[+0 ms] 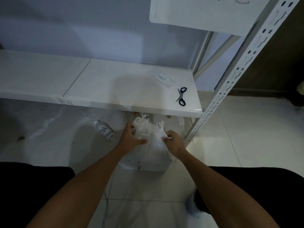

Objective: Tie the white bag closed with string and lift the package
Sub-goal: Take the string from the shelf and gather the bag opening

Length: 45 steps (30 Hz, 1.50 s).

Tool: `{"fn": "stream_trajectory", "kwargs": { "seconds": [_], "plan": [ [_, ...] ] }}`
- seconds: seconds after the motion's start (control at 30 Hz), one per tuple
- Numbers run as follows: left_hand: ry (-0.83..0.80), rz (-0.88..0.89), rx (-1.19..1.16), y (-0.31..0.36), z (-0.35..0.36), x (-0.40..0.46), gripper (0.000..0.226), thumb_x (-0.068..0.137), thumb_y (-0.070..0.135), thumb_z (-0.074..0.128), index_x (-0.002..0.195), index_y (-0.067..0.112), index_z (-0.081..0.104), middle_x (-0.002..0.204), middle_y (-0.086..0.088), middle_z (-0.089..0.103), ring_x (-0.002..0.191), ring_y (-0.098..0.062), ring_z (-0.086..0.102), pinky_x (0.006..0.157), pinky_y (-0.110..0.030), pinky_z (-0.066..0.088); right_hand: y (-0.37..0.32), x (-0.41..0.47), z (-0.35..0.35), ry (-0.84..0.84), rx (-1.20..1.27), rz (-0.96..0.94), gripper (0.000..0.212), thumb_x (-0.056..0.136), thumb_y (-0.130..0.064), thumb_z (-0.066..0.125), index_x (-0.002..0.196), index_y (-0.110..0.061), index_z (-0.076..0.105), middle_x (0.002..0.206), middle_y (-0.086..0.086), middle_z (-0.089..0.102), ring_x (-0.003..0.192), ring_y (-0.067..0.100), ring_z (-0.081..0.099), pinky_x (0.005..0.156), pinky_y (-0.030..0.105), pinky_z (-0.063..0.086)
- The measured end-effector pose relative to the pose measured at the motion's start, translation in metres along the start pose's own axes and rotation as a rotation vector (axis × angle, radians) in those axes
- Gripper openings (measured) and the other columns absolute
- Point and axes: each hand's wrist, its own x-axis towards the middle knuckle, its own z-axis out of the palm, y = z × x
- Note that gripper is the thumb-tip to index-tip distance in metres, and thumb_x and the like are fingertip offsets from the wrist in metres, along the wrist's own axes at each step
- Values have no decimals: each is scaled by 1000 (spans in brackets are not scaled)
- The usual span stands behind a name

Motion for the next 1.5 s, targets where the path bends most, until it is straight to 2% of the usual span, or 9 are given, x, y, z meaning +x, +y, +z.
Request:
{"fn": "stream_trajectory", "kwargs": {
  "seconds": [0.13, 0.27, 0.37, 0.5, 0.63, 0.73, 0.87, 1.17, 1.5],
  "plan": [
    [-47, -73, 55, -9, 16, 8, 132, 45, 36, 97, 149, 21, 17, 135, 4, 30, 124, -16, 40, 99, -32, 43, -4, 4, 11, 53, 61, -11, 12, 91, -21, 59, 83, -12, 56, 76, -3, 58, 69, 14, 53, 63, 28, 42],
    [-63, -66, 43, -27, 40, 18, 123, 34, 62, 92, 134, 16, 39, 135, -9, 49, 123, -25, 52, 104, -45, 46, -13, 4, 36, -35, 151, -14, 16, 85, -18, 59, 71, -24, 53, 70, -3, 61, 69, 19, 61, 66, 37, 52],
    [-60, -121, 45, -17, 37, 7, 97, 68, 27, 86, 144, 5, 31, 150, -17, 34, 139, -33, 35, 112, -42, 33, -16, 8, 53, -136, 69, -79, 26, 83, -14, 58, 60, -20, 47, 62, -3, 54, 59, 15, 53, 57, 31, 44],
    [82, -79, -54, -27, 33, 11, 32, 79, 4, 74, 101, 18, 55, 97, 1, 64, 97, -25, 63, 76, -14, 48, -24, 12, 56, -303, -85, -153, 24, 92, -24, 57, 71, -16, 66, 79, 0, 68, 72, 14, 59, 68, 27, 43],
    [163, 3, -81, -27, 37, 14, 31, 76, 15, 80, 100, 19, 61, 87, 20, 61, 80, 6, 56, 65, 2, 40, -34, 32, 36, -105, 14, -180, 16, 86, -12, 60, 90, -15, 75, 97, 1, 73, 89, 14, 66, 83, 28, 52],
    [190, 20, -53, -26, 38, 23, 26, 75, 24, 81, 91, 16, 63, 83, 10, 67, 80, -11, 65, 66, -10, 48, -51, 62, 3, 216, 66, -242, 14, 89, -11, 60, 87, -21, 69, 91, -7, 67, 78, 2, 61, 77, 21, 50],
    [307, 67, 501, -12, 38, 45, 41, 76, 48, 68, 102, 16, 65, 94, -6, 68, 90, -26, 65, 75, -33, 51, -82, 116, -49, 443, -22, -344, 16, 93, -13, 56, 99, -9, 70, 98, 1, 67, 84, 15, 61, 81, 29, 50],
    [522, 552, 592, 56, 41, 121, 27, 76, 39, 66, 93, 18, 63, 86, -3, 58, 76, -23, 57, 65, -29, 41, -91, 240, -71, 368, -492, -111, 29, 94, -18, 54, 119, -8, 64, 123, 15, 56, 117, 35, 44, 97, 43, 44],
    [394, 521, 498, 100, 53, 202, 34, 82, 41, 66, 106, 18, 60, 104, -3, 64, 89, -22, 61, 79, -39, 57, -81, 270, -62, 368, -639, -76, 26, 94, -21, 49, 106, -6, 67, 113, 14, 60, 109, 34, 47, 93, 42, 42]
  ]
}}
